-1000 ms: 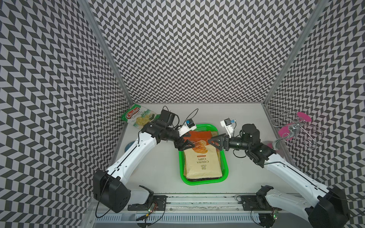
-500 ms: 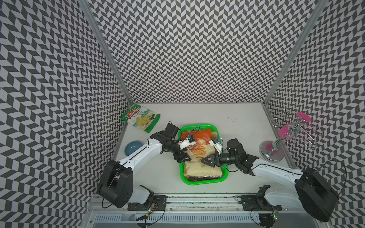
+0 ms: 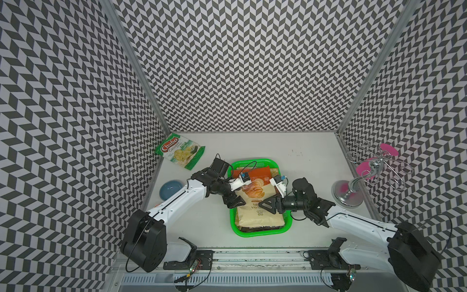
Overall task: Put the potato chips into the basket
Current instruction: Place the potato chip in the basket.
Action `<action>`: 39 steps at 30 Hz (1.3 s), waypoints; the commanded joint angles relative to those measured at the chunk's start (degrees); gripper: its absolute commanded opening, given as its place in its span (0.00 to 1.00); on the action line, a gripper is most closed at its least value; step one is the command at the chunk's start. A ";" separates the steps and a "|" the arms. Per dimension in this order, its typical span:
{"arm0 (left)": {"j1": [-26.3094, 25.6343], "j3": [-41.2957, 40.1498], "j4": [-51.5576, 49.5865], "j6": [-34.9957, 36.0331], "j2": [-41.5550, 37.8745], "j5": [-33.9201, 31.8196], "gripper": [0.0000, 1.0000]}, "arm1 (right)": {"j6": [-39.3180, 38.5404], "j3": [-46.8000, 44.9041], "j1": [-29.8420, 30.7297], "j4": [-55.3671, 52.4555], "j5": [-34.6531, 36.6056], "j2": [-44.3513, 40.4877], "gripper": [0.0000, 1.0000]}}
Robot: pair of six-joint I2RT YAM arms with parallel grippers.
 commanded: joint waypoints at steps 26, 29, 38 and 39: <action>-17.77 -6.11 -3.87 4.27 -3.78 -4.74 0.84 | 3.90 16.23 -4.33 6.83 -3.93 15.02 0.66; -18.40 -4.72 -5.71 4.88 -3.09 -4.59 0.84 | 3.29 16.52 -5.60 6.11 -4.35 14.60 0.66; -12.57 12.05 -12.91 6.27 -8.72 -2.47 0.99 | -1.48 20.00 -8.16 0.40 -3.31 12.00 0.69; -9.62 13.54 -12.82 6.56 -8.88 -1.49 0.99 | -1.94 20.20 -8.35 -0.12 -3.29 11.79 0.70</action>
